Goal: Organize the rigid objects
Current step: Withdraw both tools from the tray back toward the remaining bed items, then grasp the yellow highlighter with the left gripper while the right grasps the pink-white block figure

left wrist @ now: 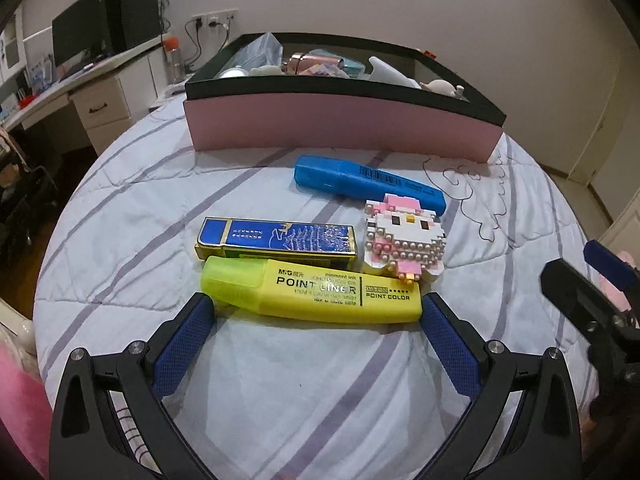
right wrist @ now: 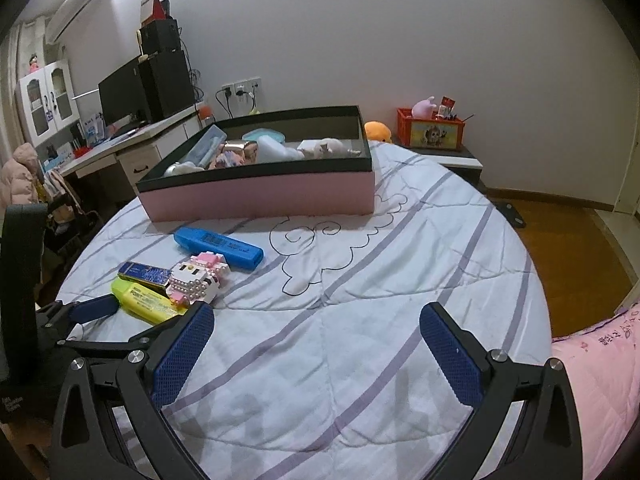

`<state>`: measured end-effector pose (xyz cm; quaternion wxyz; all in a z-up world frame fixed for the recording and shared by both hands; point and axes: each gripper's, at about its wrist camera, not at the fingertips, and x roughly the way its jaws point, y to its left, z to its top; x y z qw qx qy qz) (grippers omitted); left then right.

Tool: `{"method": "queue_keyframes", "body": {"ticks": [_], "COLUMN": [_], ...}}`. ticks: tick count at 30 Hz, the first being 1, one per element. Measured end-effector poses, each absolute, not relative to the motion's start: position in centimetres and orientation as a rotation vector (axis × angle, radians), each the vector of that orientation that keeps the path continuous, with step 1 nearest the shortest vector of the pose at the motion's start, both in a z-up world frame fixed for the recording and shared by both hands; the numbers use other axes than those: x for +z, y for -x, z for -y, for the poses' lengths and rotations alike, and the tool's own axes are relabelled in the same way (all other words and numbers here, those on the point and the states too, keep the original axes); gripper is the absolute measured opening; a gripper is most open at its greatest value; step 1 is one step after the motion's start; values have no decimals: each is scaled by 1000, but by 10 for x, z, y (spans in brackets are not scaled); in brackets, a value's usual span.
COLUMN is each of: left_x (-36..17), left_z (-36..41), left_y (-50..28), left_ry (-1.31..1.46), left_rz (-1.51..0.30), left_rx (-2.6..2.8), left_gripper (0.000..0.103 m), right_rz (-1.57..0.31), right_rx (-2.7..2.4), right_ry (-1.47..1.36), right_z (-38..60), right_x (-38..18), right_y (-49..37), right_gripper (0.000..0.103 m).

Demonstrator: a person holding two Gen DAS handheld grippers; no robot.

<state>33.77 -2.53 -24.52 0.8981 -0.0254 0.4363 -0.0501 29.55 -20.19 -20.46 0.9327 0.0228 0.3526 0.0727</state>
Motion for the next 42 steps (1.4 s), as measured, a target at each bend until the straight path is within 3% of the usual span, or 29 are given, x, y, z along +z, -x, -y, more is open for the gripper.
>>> {"method": "queue_keyframes", "body": {"ticks": [1,4,8,15,17,24,25,26,28,29,30,39,40,42], "left_x": [-245,-240,-238,-235,-235,-234,-233,-231,-229,-228,-227,-240,-241,-243], "left_z": [24,18,-1,-32,-40,-65,-67,-70,-73,-74,-74,-47,-47,-47], "left_y": [-337,-329,-323,-310,-306,-298,-298,-296,-297,-296,-297,-336,-337,-340], "left_ry": [51,20,15,55,60,87,94,106,124,138,154,115,106,64], "left_rz": [-903,-871,-875,-859,-856,-848,-845,-838,-832,-825,-819,-862,-865,-860], "left_rx": [-105,-83,-82,-111,-99,-53,-51,-51,-53,-60,-70,19,29,62], "left_gripper": [98,66,58,59,66,75,76,76,77,80,81,83,81,69], "right_rz": [-726,-741,-758,-825,-852,-932,-934,-935,-924,-921,-919,-928,-929,-927], "right_rx": [147,144,158,202,216,206,201,198,194,196,195,204,210,216], "right_ry": [-42,-19,14,50,59,52,50,46,54,55,54,44,41,40], "right_z": [200,192,173,137,126,108,108,110,114,116,122,160,161,159], "right_x": [-205,-206,-205,-207,-210,-231,-233,-234,-232,-231,-230,-228,-228,-227], "right_y": [-296,-299,-302,-318,-325,-356,-357,-356,-351,-349,-346,-321,-322,-325], "right_gripper": [103,103,103,103,103,102,99,87,72,55,48,48,48,48]}}
